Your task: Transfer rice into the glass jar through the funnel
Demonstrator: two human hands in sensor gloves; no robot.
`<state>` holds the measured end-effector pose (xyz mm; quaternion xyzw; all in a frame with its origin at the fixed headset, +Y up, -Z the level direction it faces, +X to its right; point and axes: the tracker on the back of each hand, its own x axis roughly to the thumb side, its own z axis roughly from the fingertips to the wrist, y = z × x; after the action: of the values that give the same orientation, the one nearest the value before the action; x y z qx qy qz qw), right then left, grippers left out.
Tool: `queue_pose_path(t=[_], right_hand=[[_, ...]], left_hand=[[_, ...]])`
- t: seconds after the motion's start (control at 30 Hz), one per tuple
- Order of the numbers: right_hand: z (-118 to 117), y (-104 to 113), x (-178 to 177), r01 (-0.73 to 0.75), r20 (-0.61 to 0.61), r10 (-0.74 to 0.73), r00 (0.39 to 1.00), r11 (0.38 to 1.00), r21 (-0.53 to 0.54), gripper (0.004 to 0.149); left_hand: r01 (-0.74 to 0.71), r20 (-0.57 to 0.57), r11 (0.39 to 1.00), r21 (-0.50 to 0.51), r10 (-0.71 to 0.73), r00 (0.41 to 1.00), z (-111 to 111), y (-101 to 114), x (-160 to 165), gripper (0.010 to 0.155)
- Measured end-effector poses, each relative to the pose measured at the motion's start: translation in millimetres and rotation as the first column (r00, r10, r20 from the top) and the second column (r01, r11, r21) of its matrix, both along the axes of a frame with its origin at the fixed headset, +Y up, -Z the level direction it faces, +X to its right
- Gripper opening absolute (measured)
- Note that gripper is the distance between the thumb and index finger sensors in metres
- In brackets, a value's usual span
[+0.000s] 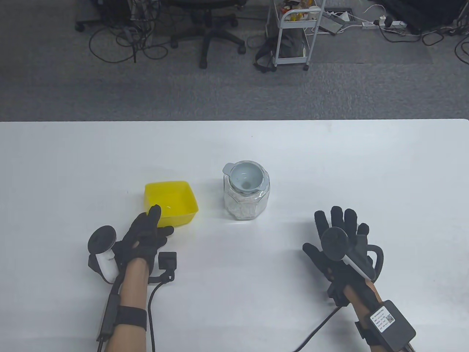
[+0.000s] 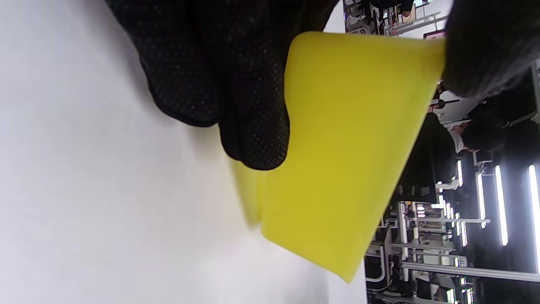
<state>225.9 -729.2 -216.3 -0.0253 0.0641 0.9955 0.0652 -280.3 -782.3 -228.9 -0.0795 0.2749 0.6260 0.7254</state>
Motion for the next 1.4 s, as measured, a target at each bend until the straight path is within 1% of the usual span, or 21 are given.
queue_pose_path(t=[0.07, 0.13, 0.2, 0.27, 0.37, 0.5, 0.57, 0.7, 0.73, 0.77, 0.83, 0.9, 0.93, 0.97, 1.0, 1.07, 1.13, 1.17, 1.27, 1.33, 1.4], right_hand=[[-0.6, -0.9, 0.7, 0.001, 0.004, -0.001, 1.000, 1.000, -0.006, 0.088], [-0.6, -1.7, 0.8, -0.003, 0.005, 0.004, 1.000, 1.000, -0.018, 0.087], [-0.1, -1.4, 0.5, -0.004, 0.004, 0.004, 1.000, 1.000, -0.021, 0.087], [-0.1, -1.6, 0.6, -0.004, 0.003, 0.004, 1.000, 1.000, -0.021, 0.087], [0.1, -0.7, 0.1, -0.003, -0.002, 0.003, 1.000, 1.000, -0.016, 0.087], [-0.5, -0.9, 1.0, 0.001, 0.000, -0.001, 1.000, 1.000, -0.014, 0.087], [-0.4, -0.8, 1.7, 0.006, 0.003, -0.006, 1.000, 1.000, -0.013, 0.087], [0.1, -0.9, 2.7, 0.011, 0.003, -0.011, 1.000, 1.000, -0.008, 0.087], [0.0, -1.3, 2.8, 0.012, 0.002, -0.012, 1.000, 1.000, -0.006, 0.087], [-0.1, -1.5, 2.8, 0.012, 0.001, -0.012, 1.000, 1.000, -0.005, 0.087], [-0.4, -1.5, 2.6, 0.016, -0.003, -0.016, 1.000, 1.000, 0.007, 0.087], [-0.6, -0.9, 1.9, 0.019, -0.007, -0.018, 1.000, 1.000, 0.021, 0.088], [-0.2, -0.2, 2.3, 0.021, -0.006, -0.021, 1.000, 0.999, 0.027, 0.088], [0.9, 1.4, 3.3, 0.026, -0.002, -0.026, 1.000, 0.999, 0.036, 0.087], [2.1, 2.7, 4.5, 0.034, -0.001, -0.034, 0.999, 0.998, 0.045, 0.087], [3.9, 4.1, 6.8, 0.051, 0.003, -0.052, 0.999, 0.997, 0.061, 0.087], [5.8, 4.1, 9.5, 0.063, 0.009, -0.064, 0.998, 0.996, 0.065, 0.087], [7.0, 4.2, 11.2, 0.069, 0.014, -0.070, 0.997, 0.996, 0.064, 0.087], [11.0, 4.6, 14.8, 0.093, 0.031, -0.096, 0.995, 0.993, 0.070, 0.087], [13.0, 5.2, 15.8, 0.105, 0.041, -0.109, 0.993, 0.991, 0.080, 0.087], [13.4, 7.2, 15.9, 0.127, 0.051, -0.132, 0.990, 0.987, 0.100, 0.087]], left_hand=[[-0.018, -0.019, 1.000, -0.018, 0.017, 1.000, -2.1, 1.6, 2.0, 0.099], [0.004, -0.011, 0.999, -0.038, -0.004, 1.000, -4.6, 4.0, 3.4, 0.098], [0.084, 0.023, 0.994, -0.066, -0.083, 0.996, -7.5, 8.7, 2.7, 0.094], [0.166, 0.017, 0.984, -0.066, -0.165, 0.986, -9.6, 12.3, 1.0, 0.089], [0.290, -0.018, 0.954, -0.069, -0.292, 0.956, -13.4, 19.8, -1.3, 0.080], [0.471, 0.072, 0.876, -0.108, -0.466, 0.882, -21.1, 28.9, -0.5, 0.069], [0.524, 0.097, 0.844, -0.114, -0.515, 0.851, -24.4, 31.3, 2.0, 0.066], [0.583, 0.152, 0.806, -0.105, -0.567, 0.810, -27.5, 36.3, 8.0, 0.068], [0.614, 0.151, 0.784, -0.088, -0.599, 0.787, -26.7, 39.9, 11.4, 0.071], [0.668, 0.146, 0.741, -0.069, -0.655, 0.742, -25.7, 45.3, 16.0, 0.075], [0.825, 0.215, 0.565, 0.020, -0.808, 0.549, -22.3, 64.5, 29.7, 0.081], [0.911, 0.230, 0.395, 0.120, -0.904, 0.361, -13.9, 85.1, 46.9, 0.084], [0.926, 0.212, 0.337, 0.168, -0.930, 0.300, -9.3, 92.6, 53.5, 0.085], [0.926, 0.197, 0.287, 0.247, -0.950, 0.242, -3.0, 101.9, 61.6, 0.084], [0.903, 0.199, 0.287, 0.320, -0.952, 0.232, 1.7, 106.7, 66.4, 0.081], [0.882, 0.151, 0.280, 0.380, -0.959, 0.240, 9.9, 112.4, 73.1, 0.078], [0.833, 0.139, 0.293, 0.469, -0.956, 0.258, 15.4, 111.6, 81.9, 0.078], [0.818, 0.146, 0.300, 0.492, -0.954, 0.262, 18.6, 109.1, 86.8, 0.079], [0.779, 0.214, 0.318, 0.541, -0.947, 0.238, 31.9, 93.4, 100.3, 0.082], [0.763, 0.207, 0.285, 0.580, -0.958, 0.200, 43.2, 80.1, 104.9, 0.084], [0.742, 0.195, 0.246, 0.624, -0.968, 0.157, 52.1, 58.0, 107.8, 0.085]])
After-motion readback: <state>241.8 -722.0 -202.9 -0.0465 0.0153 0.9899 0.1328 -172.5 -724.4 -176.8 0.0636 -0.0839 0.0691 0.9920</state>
